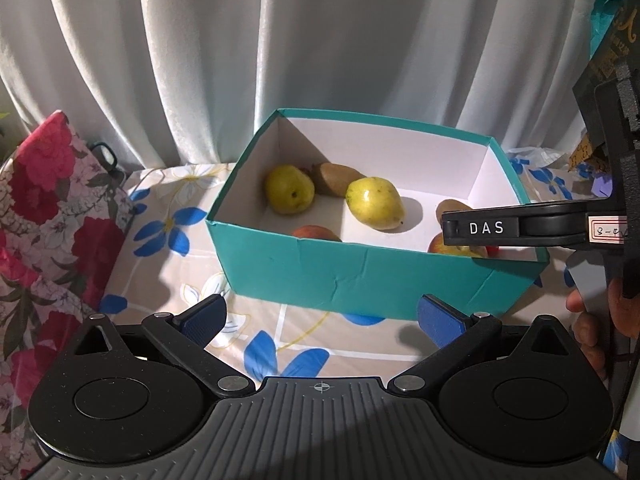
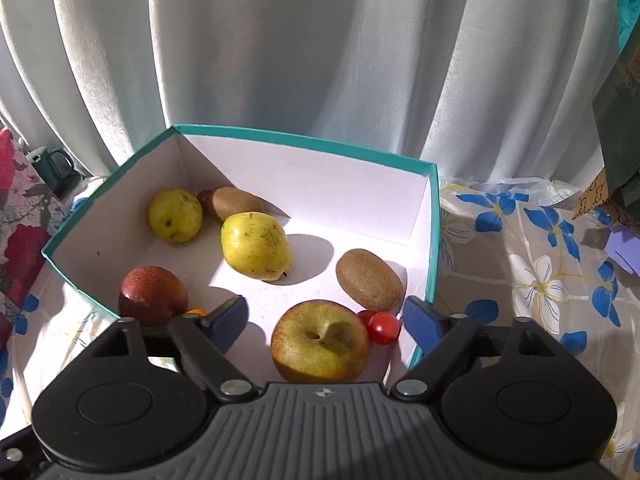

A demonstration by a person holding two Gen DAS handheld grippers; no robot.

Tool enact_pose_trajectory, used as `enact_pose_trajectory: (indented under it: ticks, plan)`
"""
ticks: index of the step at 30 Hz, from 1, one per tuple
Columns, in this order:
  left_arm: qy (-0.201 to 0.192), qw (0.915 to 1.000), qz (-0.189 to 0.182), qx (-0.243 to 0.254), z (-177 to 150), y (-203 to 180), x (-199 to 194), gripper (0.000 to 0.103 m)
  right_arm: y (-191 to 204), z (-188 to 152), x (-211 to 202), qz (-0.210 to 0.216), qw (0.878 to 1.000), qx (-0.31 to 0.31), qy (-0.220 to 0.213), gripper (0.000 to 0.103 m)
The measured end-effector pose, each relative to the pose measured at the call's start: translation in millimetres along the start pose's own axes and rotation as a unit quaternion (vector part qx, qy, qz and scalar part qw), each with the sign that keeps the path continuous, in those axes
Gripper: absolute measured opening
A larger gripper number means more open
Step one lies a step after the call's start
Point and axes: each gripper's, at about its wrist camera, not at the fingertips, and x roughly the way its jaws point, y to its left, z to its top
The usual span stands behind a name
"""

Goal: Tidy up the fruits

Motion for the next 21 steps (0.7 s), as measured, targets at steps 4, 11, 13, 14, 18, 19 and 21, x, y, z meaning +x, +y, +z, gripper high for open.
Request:
enact_pose_trajectory:
  ticks: [4,11,13,14,18,19,21]
  plan:
    - [0.003,1.0,0.001,0.0,0,0,1,0.103,-3,2,-7,0.016,1.0,0.012,0.001,0.1]
    - [0.008,0.9999,0.005,0.004,1,0,3,0.103,-20,4,-18,0.029,0.997,0.07,0.003,0.103]
    - [0.009,0.9999,0.001,0.008,1,-1,2,0.103,-27,5,-22,0.045,0.995,0.094,0.002,0.103]
    - [0.008,0.9999,0.003,0.011,1,-2,2,0.103,-31,5,-24,0.051,0.993,0.104,0.003,0.103]
    - [0.004,0.9994,0.014,0.03,3,-6,2,0.103,-37,10,-27,0.029,0.992,0.12,0.038,0.103]
    - [0.004,0.9994,0.013,0.033,3,-7,1,0.103,-38,10,-28,0.024,0.991,0.121,0.047,0.103]
    - [0.004,0.9993,0.011,0.037,5,-7,1,0.103,-41,10,-32,0.022,0.991,0.121,0.056,0.103]
